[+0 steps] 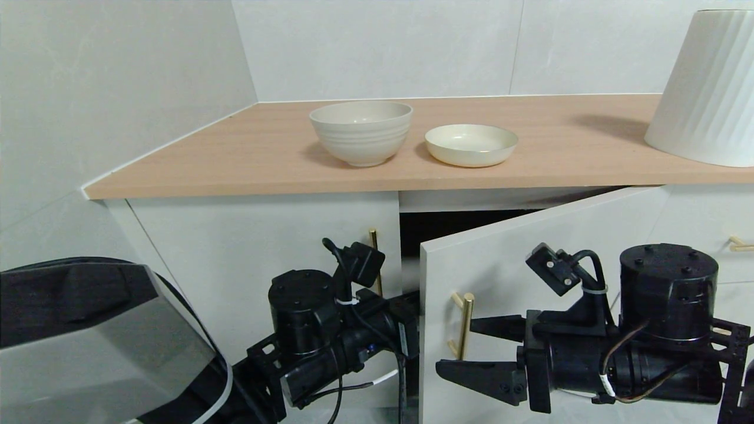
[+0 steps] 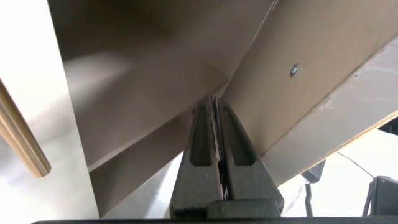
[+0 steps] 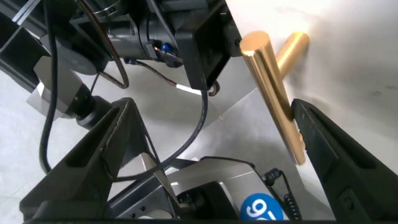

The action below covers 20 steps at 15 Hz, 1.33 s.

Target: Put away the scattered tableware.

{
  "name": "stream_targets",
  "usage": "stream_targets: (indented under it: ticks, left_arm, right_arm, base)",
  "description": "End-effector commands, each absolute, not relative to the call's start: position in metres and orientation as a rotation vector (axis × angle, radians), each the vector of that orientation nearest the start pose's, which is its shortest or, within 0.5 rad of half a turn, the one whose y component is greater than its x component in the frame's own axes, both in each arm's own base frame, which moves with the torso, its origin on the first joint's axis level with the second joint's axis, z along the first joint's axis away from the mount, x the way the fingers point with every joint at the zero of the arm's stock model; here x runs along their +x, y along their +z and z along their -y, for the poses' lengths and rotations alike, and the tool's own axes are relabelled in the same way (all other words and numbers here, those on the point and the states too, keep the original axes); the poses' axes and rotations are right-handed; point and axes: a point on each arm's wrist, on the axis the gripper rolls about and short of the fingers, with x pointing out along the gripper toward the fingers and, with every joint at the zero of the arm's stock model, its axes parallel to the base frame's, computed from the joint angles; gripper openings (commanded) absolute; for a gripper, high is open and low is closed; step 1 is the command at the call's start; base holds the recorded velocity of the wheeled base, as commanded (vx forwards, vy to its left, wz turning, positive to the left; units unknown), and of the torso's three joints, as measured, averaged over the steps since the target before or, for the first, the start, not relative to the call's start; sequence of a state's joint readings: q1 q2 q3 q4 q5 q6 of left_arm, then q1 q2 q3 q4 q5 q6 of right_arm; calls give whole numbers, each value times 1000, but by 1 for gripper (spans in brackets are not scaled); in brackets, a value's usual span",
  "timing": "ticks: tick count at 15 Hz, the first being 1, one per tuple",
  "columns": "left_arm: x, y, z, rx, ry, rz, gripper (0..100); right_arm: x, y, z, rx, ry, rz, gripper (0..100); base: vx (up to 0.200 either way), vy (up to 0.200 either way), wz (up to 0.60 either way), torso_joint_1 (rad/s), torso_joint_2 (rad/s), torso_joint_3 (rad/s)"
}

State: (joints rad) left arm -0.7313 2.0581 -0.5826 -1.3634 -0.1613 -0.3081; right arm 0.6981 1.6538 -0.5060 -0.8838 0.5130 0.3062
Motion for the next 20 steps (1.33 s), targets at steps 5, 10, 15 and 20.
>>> stream_targets:
  ticks: [5,10,15,20]
  left_arm:
    - [242,97,222,-260,-873,-223,0]
    - [248,98,227,-201,-885,-177,0]
    - [251,103,231,-193,-906,-184,0]
    - [250,103,230,-192,-910,-193,0]
  right_arm:
    - [177,139,-164,111,1084,-408,100]
    - [134,158,-132,95,899,-483,100]
    - [124,145,-122,121,854,-558,100]
    - [123,141,-120,115,841,-578,100]
  base:
    - [0,0,0,0,0,0]
    - [0,0,0,0,0,0]
    - [0,0,0,0,0,0]
    - [0,0,0,0,0,0]
